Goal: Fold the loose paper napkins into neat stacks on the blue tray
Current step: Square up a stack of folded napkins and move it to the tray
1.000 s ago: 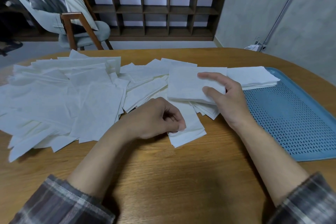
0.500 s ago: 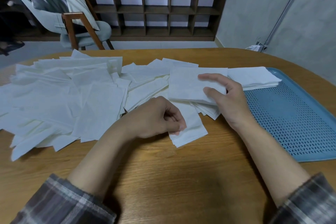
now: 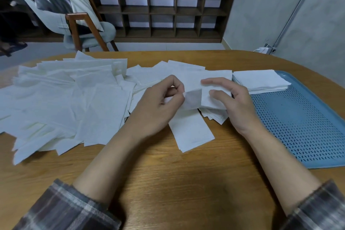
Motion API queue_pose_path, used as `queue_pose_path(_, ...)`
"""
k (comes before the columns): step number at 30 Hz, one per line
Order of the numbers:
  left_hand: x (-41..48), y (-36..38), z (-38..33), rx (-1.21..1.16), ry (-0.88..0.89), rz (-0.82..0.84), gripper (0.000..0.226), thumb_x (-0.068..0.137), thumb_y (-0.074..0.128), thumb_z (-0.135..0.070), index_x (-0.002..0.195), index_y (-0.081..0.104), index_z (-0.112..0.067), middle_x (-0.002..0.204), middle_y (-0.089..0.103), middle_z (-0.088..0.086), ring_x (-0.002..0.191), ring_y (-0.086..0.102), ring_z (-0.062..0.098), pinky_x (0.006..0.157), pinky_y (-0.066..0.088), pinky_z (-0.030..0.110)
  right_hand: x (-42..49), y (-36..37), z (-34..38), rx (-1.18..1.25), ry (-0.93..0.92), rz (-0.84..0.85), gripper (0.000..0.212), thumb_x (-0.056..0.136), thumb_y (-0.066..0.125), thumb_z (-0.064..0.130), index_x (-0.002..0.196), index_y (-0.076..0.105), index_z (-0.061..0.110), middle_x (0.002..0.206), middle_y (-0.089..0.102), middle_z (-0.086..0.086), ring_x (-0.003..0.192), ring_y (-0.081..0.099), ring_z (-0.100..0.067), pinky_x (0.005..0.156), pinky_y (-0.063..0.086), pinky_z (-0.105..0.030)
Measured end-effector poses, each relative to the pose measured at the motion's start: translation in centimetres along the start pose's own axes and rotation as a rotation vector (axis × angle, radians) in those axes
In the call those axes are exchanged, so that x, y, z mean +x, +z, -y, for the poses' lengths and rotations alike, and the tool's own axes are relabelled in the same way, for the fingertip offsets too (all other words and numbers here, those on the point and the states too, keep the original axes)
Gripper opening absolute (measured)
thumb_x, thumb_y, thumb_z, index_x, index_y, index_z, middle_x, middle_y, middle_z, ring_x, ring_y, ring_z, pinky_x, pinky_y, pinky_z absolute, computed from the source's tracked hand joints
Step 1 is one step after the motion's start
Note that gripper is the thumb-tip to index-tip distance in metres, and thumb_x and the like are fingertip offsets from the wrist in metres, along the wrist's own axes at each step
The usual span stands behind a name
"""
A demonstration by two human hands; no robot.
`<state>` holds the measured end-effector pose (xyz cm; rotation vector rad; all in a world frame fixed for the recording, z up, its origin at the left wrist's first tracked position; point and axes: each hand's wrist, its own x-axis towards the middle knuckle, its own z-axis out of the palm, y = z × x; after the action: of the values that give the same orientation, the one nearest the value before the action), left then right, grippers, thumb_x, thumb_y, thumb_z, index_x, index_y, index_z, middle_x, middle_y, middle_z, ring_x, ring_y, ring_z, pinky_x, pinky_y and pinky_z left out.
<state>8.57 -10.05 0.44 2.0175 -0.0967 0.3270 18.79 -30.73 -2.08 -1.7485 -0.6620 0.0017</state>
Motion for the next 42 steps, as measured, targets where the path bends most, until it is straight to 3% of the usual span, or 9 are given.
queue_pose_path(4,-0.1,0.7,-0.2,0.004,0.056,-0.122,0.008,0.104,0.059,-0.019,0.099,0.065,-0.021,0.082,0.065,-0.015,0.075,0.058,0.004,0.064,0.04,0.013,-0.5,0.3,0.6,-0.033,-0.059,0.099,0.024,0.094,0.068,0.032,0.114,0.078,0.023,0.117,0.076,0.016,0.121,0.063,-0.003,0.103,0.042,-0.016)
queue_pose_path(8,0.1,1.2,0.3,0.0,0.059,-0.164,0.005,0.103,0.065,-0.024,0.106,0.068,-0.027,0.1,0.069,-0.02,0.099,0.066,0.003,0.076,0.045,0.014,-0.4,0.9,0.3,-0.057,-0.056,0.035,0.009,0.095,0.078,0.017,0.093,0.079,0.026,0.097,0.077,0.017,0.102,0.067,0.0,0.093,0.044,-0.017)
queue_pose_path(11,0.2,1.0,0.5,-0.008,-0.041,-0.078,0.031,0.094,0.076,-0.043,0.121,0.06,-0.041,0.103,0.071,-0.021,0.095,0.068,0.002,0.073,0.054,0.019,-0.1,0.6,0.2,0.02,0.002,-0.092,0.008,0.097,0.076,0.019,0.091,0.079,0.024,0.095,0.077,0.017,0.101,0.068,0.0,0.095,0.045,-0.014)
queue_pose_path(14,0.5,0.5,0.8,-0.027,-0.123,-0.017,0.052,0.088,0.085,-0.034,0.129,0.054,-0.044,0.093,0.076,-0.014,0.087,0.071,0.003,0.074,0.058,0.027,0.3,0.2,-0.2,0.2,0.098,-0.213,0.003,0.093,0.08,0.026,0.09,0.08,0.025,0.102,0.078,0.009,0.113,0.07,-0.016,0.111,0.049,-0.041)
queue_pose_path(17,0.7,-0.2,0.7,-0.137,-0.128,-0.197,0.051,0.09,0.083,-0.027,0.131,0.056,-0.039,0.077,0.07,-0.007,0.074,0.067,0.004,0.063,0.047,0.015,0.4,0.0,-0.3,0.282,0.14,-0.209,0.012,0.086,0.082,0.037,0.092,0.081,0.027,0.11,0.078,0.001,0.123,0.067,-0.032,0.118,0.041,-0.061)
queue_pose_path(21,0.8,-1.3,0.7,-0.142,-0.076,-0.367,0.039,0.09,0.084,-0.025,0.121,0.063,-0.031,0.092,0.076,-0.006,0.091,0.07,0.003,0.07,0.049,0.013,0.4,0.4,-0.2,0.345,0.228,-0.107,0.003,0.088,0.082,0.027,0.09,0.081,0.026,0.103,0.076,0.003,0.108,0.071,-0.025,0.105,0.051,-0.047)
queue_pose_path(28,0.7,-1.3,0.9,-0.081,-0.012,-0.086,0.009,0.09,0.084,-0.019,0.096,0.085,-0.026,0.101,0.079,-0.02,0.101,0.07,-0.003,0.084,0.049,0.012,-0.1,0.7,0.8,0.554,0.327,0.107,0.008,0.09,0.075,0.017,0.096,0.079,0.015,0.09,0.078,0.0,0.079,0.074,-0.012,0.062,0.055,-0.023)
queue_pose_path(33,1.0,-1.0,1.6,-0.09,-0.021,-0.097,0.017,0.09,0.084,-0.021,0.105,0.082,-0.029,0.113,0.077,-0.019,0.108,0.07,0.004,0.087,0.057,0.027,-0.3,1.2,0.9,0.448,0.319,0.057,0.016,0.099,0.067,0.01,0.112,0.076,0.013,0.105,0.081,-0.002,0.094,0.078,-0.016,0.071,0.06,-0.024)
queue_pose_path(42,0.8,-0.2,1.5,-0.197,-0.137,-0.188,0.01,0.091,0.082,-0.017,0.1,0.085,-0.021,0.1,0.081,-0.013,0.089,0.076,0.007,0.076,0.06,0.021,-0.3,1.1,1.0,0.513,0.312,0.129,0.051,0.09,0.07,0.014,0.138,0.064,0.031,0.127,0.075,0.001,0.108,0.073,-0.014,0.074,0.058,-0.025)
